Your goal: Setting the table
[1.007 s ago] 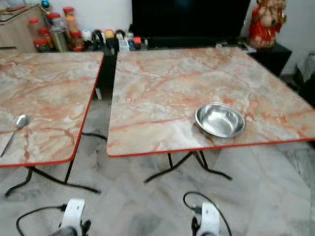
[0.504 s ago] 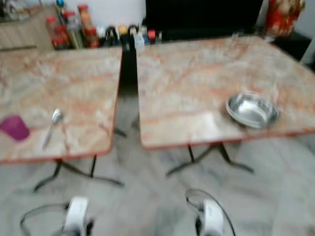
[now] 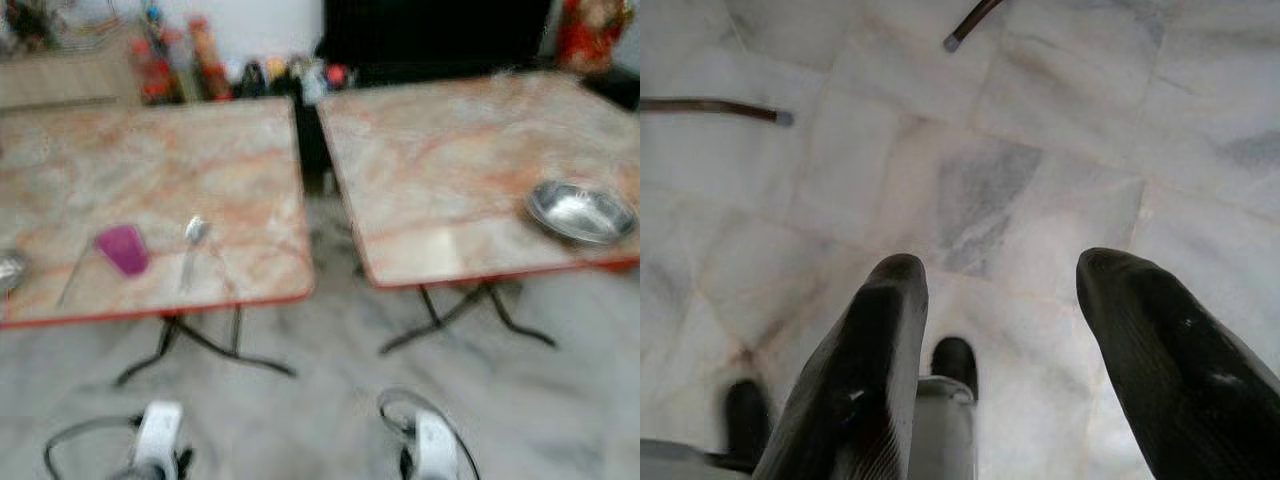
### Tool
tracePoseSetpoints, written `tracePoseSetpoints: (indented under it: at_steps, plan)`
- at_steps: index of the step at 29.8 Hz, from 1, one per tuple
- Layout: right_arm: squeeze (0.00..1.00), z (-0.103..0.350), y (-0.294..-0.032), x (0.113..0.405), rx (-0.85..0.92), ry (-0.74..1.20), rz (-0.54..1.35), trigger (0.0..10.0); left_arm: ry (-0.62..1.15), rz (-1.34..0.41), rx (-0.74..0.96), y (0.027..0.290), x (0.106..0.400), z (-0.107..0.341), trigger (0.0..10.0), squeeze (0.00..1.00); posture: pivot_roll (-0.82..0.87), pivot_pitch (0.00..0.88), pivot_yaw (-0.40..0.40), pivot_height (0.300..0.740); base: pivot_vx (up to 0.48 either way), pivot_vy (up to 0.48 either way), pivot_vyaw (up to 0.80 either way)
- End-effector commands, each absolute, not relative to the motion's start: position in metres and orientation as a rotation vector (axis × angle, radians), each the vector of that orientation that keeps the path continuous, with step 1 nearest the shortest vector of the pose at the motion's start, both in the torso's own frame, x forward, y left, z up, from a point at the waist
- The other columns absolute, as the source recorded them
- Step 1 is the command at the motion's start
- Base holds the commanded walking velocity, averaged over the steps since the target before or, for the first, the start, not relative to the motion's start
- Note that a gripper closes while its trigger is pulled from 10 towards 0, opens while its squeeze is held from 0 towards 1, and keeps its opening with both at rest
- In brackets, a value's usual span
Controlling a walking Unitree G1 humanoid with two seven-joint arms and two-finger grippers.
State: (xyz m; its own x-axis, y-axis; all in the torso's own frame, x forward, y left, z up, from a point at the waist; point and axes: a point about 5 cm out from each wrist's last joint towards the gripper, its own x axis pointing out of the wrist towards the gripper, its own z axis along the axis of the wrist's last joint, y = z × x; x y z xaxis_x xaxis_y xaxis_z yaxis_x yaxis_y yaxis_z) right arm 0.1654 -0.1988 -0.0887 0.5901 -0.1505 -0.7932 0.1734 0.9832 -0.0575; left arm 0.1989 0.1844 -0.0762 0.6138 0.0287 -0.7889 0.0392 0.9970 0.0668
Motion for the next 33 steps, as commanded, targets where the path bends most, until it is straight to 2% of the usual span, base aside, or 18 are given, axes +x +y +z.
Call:
tracePoseSetpoints:
  at_steps: [1, 29, 33]
  plan:
    - [0.00, -0.087, -0.189, 0.173, 0.041, 0.901, -0.166, 10.0, 0.927, 0.017, 0.100, 0.196, 0.196, -0.077, 10.0, 0.00, -0.02, 0.000, 0.002, 0.736, 0.000, 0.480, 0.00]
    - [0.00, -0.086, -0.185, 0.175, 0.049, 0.897, -0.166, 10.0, 0.909, 0.038, 0.089, 0.198, 0.201, -0.073, 10.0, 0.00, 0.00, 0.000, 0.005, 0.736, 0.000, 0.480, 0.00]
    - [0.00, -0.087, -0.185, 0.173, 0.052, 0.901, -0.166, 10.0, 0.881, 0.039, 0.080, 0.197, 0.206, -0.070, 10.0, 0.00, 0.01, 0.000, 0.000, 0.736, 0.000, 0.087, 0.00]
